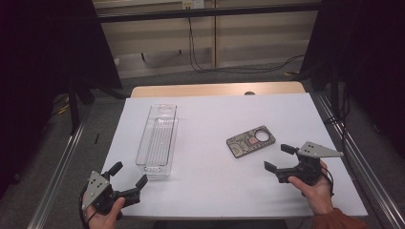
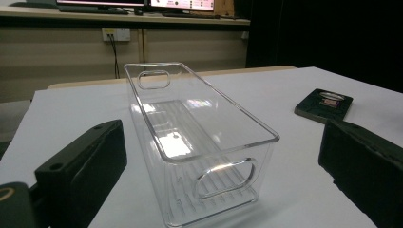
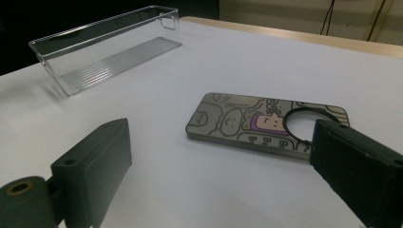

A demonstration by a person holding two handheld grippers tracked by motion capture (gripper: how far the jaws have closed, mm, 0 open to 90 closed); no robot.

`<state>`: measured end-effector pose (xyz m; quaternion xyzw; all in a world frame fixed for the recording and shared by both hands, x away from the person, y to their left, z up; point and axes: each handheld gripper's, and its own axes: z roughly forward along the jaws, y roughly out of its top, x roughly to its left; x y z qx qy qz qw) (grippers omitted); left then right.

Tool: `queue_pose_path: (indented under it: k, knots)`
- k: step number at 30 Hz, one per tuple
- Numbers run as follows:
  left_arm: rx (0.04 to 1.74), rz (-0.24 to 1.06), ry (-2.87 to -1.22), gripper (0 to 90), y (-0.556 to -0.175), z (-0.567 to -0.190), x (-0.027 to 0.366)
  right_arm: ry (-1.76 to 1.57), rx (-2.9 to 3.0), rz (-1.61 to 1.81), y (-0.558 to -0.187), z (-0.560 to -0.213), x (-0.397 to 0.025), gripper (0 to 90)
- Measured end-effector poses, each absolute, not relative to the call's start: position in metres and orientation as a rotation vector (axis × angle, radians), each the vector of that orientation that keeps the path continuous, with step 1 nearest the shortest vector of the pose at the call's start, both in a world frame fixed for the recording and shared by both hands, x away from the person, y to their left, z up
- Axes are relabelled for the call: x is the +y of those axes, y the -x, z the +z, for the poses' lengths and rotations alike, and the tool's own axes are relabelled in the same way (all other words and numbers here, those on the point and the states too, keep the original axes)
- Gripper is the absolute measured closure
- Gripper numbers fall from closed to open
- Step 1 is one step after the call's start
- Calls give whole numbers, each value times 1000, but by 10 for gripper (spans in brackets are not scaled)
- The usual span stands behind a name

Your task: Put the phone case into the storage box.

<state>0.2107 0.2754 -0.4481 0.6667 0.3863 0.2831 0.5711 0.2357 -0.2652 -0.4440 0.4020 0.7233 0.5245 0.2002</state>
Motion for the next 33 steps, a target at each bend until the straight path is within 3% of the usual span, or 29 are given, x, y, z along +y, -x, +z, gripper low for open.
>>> queue_pose_path:
  k: [25,33]
  knots:
    - [897,657,-1561,22,-211,-448,276,-1098,2183,1454,-299,-427,-229,384]
    - [901,662,-1563,22,-211,-448,275,-1126,2237,1422,-325,-428,-224,617]
